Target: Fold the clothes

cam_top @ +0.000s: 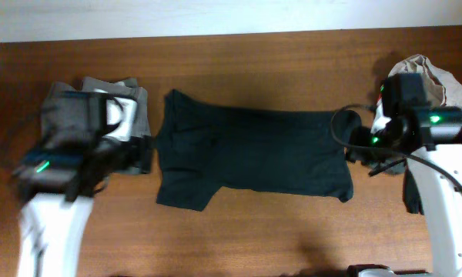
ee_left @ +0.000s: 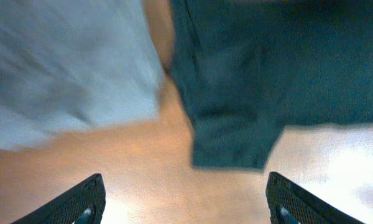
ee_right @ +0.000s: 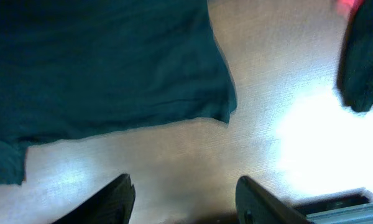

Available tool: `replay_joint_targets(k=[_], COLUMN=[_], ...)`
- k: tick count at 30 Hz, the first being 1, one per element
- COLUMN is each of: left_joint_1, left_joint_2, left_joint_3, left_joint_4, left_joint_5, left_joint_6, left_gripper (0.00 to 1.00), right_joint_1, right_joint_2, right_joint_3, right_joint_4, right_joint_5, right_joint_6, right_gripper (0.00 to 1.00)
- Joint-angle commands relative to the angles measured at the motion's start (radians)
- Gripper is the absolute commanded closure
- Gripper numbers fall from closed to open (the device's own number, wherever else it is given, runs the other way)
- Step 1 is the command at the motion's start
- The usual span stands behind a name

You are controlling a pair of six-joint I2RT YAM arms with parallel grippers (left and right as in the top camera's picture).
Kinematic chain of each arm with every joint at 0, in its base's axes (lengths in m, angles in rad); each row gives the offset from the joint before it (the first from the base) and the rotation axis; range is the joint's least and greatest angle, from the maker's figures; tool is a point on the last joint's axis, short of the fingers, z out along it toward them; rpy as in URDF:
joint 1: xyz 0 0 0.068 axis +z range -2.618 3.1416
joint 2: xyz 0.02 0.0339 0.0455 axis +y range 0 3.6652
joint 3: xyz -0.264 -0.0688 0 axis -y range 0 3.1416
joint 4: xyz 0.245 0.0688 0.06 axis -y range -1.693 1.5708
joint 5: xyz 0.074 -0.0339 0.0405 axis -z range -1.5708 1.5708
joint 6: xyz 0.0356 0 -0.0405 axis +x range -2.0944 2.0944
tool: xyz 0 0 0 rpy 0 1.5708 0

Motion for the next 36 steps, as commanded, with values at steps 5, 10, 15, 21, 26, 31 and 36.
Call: replay_joint_targets(k=[5, 10, 15, 21, 26, 31, 36], left_joint_1=[0.006, 0.006, 0.006, 0.006, 0.006, 0.006, 0.006], left_joint_2=[0.164, 0.261, 0.331, 0.361, 0.362, 0.381, 0.436], left_joint_3=[-0.427, -0.505, -0.53, -0.598, -0.616, -0.616, -0.616], left_joint_4=[0.284, 0.329, 0.328, 0.36, 0.387, 0.463, 0.507], left_joint_5=[0.208, 0.221, 0.311, 0.3, 0.295, 0.28, 0.251], left_joint_6=[-0.097, -0.172, -0.219, -0.314, -0.386, -0.469, -0.508], left_gripper=[0.18, 0.2, 0.23, 0.23, 0.23, 0.27, 0.36], right_joint_1=[-0.005, -0.005, -0.005, -0.005, -0.005, -0.005, -0.005], right_joint_2=[-0.002, -0.002, -0.002, -0.002, -0.002, -0.002, -0.002], right_joint_3=[-0.254, -0.306, -0.314, -0.314, -0.314, -0.314, -0.314], right_joint_4=[0.143, 0.198, 0.215, 0.217, 0.217, 0.218, 0.218], right_joint_5=[-0.078, -0.077, -0.076, -0.061, -0.05, -0.05, -0.05], right_joint_6=[0.136, 0.176, 0.177, 0.177, 0.177, 0.176, 0.174], right_gripper=[0.41, 0.36, 0.35, 0.35, 0.35, 0.35, 0.36])
